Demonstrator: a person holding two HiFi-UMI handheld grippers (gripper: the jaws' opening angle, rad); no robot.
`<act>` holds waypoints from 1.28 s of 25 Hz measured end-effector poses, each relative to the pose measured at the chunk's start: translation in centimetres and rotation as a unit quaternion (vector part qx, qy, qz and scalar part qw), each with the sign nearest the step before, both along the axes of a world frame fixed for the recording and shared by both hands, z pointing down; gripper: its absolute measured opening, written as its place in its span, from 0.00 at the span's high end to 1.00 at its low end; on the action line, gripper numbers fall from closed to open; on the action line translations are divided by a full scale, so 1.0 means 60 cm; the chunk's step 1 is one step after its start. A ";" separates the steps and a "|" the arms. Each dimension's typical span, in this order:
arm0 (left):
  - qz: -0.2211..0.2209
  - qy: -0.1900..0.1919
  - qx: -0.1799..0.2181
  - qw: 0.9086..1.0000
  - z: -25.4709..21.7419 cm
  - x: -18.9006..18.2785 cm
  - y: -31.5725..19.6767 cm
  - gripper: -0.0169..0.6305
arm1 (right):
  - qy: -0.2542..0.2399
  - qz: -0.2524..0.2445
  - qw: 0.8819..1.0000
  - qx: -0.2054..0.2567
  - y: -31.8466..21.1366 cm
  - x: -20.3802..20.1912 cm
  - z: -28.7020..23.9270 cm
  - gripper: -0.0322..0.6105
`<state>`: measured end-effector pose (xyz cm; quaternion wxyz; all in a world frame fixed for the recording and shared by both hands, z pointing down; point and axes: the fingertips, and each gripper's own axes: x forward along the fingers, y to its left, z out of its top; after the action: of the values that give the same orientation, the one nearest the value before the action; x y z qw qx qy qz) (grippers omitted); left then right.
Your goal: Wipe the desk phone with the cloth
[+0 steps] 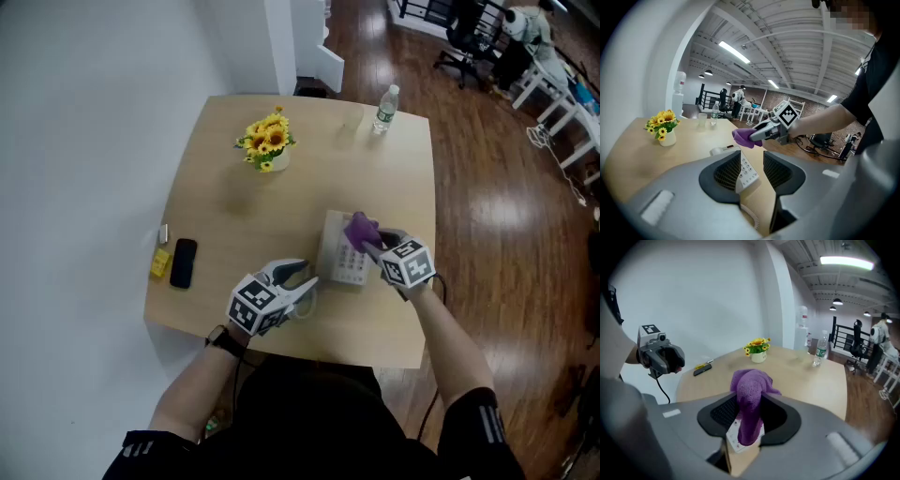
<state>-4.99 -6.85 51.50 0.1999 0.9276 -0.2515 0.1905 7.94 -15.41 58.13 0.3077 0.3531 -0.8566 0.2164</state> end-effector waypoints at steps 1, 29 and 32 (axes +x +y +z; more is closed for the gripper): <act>-0.001 -0.001 -0.002 1.000 0.002 0.000 -0.002 0.75 | 0.008 -0.006 1.000 -0.002 -0.015 -0.005 0.008 0.73; -0.005 -0.012 -0.021 1.000 0.045 0.010 0.006 0.75 | 0.126 -0.031 0.989 -0.068 -0.132 0.074 0.154 0.74; 0.000 -0.014 -0.020 1.000 0.045 0.016 0.008 0.75 | 0.138 -0.019 0.988 -0.068 -0.127 0.102 0.148 0.74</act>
<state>-4.00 -6.38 54.19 0.2147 0.9206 -0.2507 0.2086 14.08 -23.03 67.00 0.4499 0.3414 -0.7962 0.2172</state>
